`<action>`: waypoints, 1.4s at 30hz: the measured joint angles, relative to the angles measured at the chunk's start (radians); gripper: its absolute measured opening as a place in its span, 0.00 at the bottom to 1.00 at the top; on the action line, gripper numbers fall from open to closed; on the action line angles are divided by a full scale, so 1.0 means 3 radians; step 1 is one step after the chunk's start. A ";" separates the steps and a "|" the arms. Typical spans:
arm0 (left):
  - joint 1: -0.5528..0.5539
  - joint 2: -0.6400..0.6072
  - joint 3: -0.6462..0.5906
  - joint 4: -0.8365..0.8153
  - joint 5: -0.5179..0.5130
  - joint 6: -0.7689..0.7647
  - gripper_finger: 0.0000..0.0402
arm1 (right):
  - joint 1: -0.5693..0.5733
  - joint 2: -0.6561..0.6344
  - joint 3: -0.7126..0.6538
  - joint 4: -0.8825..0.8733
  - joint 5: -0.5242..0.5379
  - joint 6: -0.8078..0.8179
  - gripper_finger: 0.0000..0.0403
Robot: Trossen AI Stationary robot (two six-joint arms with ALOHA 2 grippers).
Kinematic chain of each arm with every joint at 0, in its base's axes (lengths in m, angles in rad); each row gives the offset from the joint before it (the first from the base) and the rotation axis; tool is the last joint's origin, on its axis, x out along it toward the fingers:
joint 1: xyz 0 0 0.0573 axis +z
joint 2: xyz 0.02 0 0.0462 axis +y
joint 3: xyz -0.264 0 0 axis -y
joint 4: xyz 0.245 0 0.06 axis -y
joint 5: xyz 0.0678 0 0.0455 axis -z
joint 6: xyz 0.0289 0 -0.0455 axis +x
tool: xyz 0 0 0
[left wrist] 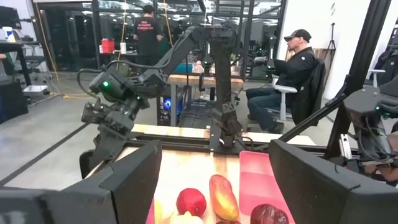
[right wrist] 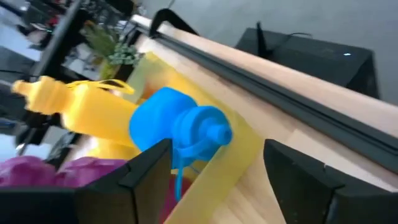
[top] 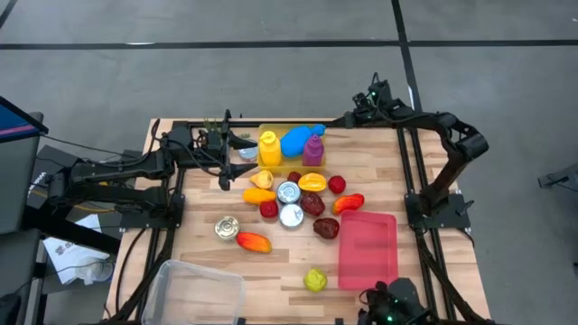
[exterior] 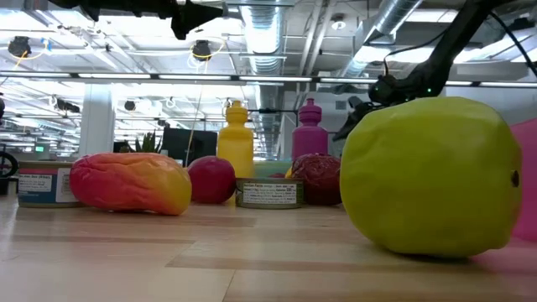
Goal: Pick & Place Food Item
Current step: Adjust the blue tumbler in the yellow bin
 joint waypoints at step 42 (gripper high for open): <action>0.0000 0.0000 0.0000 -0.0026 -0.0011 -0.0001 0.72 | -0.0042 0.0124 0.0045 0.0054 -0.0288 -0.0159 0.58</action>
